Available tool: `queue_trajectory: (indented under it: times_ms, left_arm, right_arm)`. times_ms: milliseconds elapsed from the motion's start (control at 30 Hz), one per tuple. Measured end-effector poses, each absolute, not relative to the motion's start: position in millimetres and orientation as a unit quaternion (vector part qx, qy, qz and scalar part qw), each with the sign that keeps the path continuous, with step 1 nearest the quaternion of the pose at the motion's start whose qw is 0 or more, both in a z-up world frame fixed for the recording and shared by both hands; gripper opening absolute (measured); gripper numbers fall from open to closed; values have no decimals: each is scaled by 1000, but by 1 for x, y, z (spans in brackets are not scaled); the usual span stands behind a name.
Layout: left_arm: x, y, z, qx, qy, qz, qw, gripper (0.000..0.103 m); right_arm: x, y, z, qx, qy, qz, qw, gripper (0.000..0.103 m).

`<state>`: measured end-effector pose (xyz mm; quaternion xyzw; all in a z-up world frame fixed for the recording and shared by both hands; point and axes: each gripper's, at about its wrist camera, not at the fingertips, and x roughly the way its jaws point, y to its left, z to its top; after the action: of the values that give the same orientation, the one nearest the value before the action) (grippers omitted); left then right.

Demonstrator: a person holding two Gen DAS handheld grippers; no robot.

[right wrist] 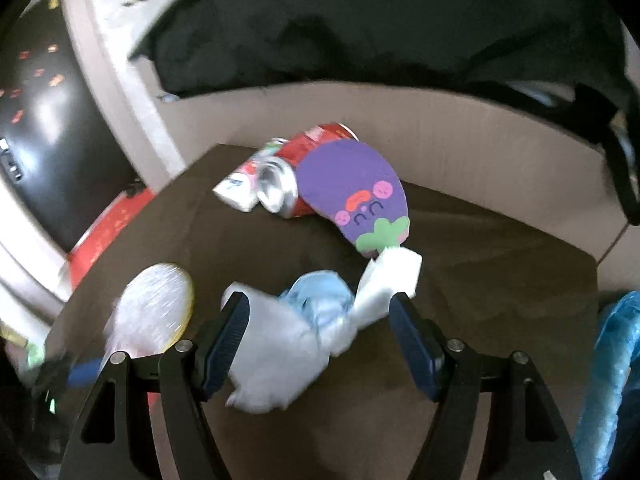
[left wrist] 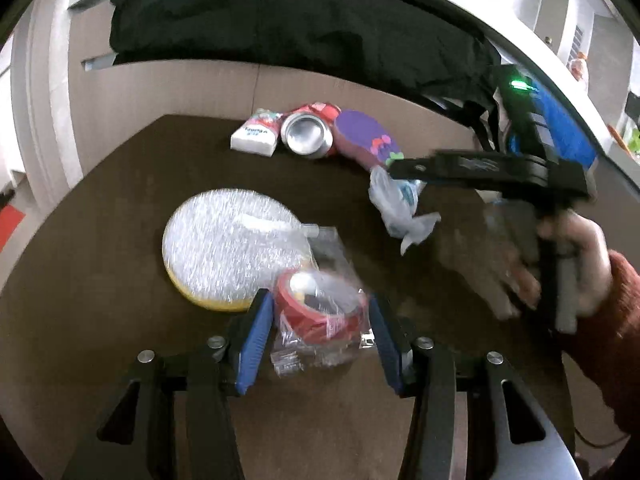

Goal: Collect trash
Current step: 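Grasp the clear bag holding the red tape roll with the left gripper, then carry the tape bag and tissue bundle over the blue-lined bin with both grippers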

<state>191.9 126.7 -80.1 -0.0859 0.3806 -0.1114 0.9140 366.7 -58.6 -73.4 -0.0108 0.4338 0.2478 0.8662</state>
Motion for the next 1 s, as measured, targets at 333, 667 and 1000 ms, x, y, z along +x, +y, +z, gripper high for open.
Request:
queue_trajectory:
  times_ms: [333,667,1000]
  left_arm:
    - [183,141,-86,-113,398,-120,903,68]
    - [183,140,-78,-150,378,-53,912,68]
    - [171,143,-79,-156,373,-29,914,68]
  right_arm:
    - [352,-48,-106,-80,481,255,835,69]
    - [311,-101,-75,-29,418,265,868,70]
    - [373,-47,-96,39,436,238,867,63]
